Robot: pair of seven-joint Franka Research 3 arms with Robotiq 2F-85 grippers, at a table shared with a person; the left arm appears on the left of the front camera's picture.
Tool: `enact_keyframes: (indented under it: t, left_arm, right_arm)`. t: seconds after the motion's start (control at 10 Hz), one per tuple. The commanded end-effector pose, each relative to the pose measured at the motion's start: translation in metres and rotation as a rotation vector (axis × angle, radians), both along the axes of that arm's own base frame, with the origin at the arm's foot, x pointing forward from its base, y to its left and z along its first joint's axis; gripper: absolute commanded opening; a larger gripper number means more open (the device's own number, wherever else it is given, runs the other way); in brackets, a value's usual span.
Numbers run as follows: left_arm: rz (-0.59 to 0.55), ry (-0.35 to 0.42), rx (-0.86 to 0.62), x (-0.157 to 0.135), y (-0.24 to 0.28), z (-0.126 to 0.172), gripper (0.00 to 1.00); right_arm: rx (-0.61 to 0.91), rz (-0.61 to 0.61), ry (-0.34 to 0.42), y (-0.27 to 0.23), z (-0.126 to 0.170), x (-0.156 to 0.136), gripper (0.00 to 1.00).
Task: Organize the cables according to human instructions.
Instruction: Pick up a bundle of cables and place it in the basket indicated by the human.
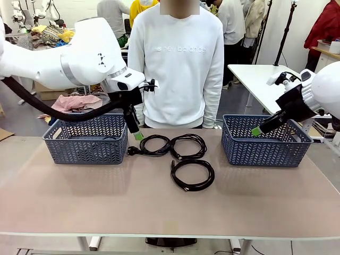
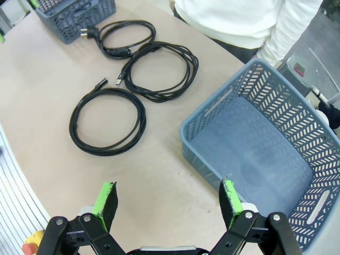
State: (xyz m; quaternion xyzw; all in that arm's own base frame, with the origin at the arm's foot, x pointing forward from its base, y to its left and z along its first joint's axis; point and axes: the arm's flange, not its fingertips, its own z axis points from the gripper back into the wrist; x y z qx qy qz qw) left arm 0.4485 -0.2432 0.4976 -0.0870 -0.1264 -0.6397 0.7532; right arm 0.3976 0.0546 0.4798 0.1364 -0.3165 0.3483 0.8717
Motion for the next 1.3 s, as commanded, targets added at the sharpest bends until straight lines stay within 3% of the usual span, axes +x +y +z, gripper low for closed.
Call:
enact_keyframes:
  t: [0.0, 0.5, 1.2]
  left_arm:
    - [-0.051, 0.022, -0.007, -0.017, 0.004, -0.007, 1.00]
    - [-0.068, 0.050, 0.022, -0.038, -0.002, -0.011, 1.00]
    - [-0.058, 0.043, 0.028, -0.029, -0.007, -0.011, 1.00]
  right_arm:
    - [0.017, 0.000, 0.001, 0.000, 0.000, 0.001, 1.00]
    - [0.017, 0.000, 0.001, 0.000, 0.000, 0.001, 1.00]
    - [0.017, 0.000, 0.001, 0.000, 0.000, 0.001, 1.00]
